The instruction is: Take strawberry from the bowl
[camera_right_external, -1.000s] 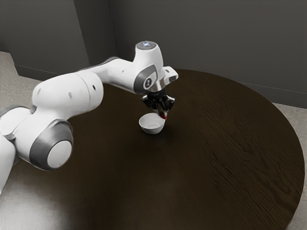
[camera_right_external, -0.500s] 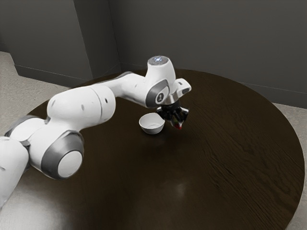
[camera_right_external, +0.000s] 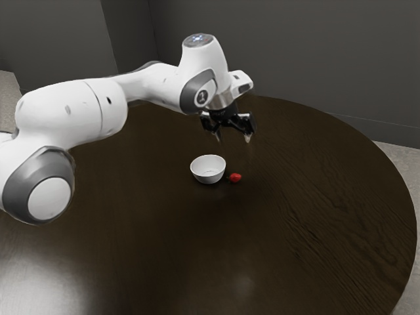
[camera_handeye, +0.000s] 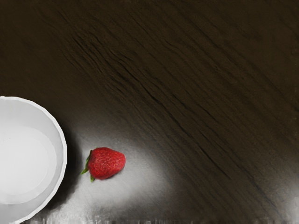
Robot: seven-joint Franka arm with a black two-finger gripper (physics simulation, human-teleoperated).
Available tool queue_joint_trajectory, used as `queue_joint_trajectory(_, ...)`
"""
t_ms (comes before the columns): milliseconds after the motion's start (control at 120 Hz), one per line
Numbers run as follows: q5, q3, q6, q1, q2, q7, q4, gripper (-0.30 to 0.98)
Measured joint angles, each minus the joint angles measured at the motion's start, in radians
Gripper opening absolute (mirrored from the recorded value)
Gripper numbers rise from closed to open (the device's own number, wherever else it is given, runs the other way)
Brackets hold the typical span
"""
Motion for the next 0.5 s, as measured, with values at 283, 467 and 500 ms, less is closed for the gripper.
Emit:
queue_joint_trajectory(283, 0.062, 0.024, -0.222, 0.003, -0.234, 0.007, -0.027, 0.67)
queue_joint_trajectory(467, 0.070, 0.025, -0.365, 0.006, -0.268, 0.011, -0.011, 0.68)
queue_joint_trajectory(500, 0.071, 0.025, -0.380, 0.006, -0.268, 0.011, -0.011, 0.68)
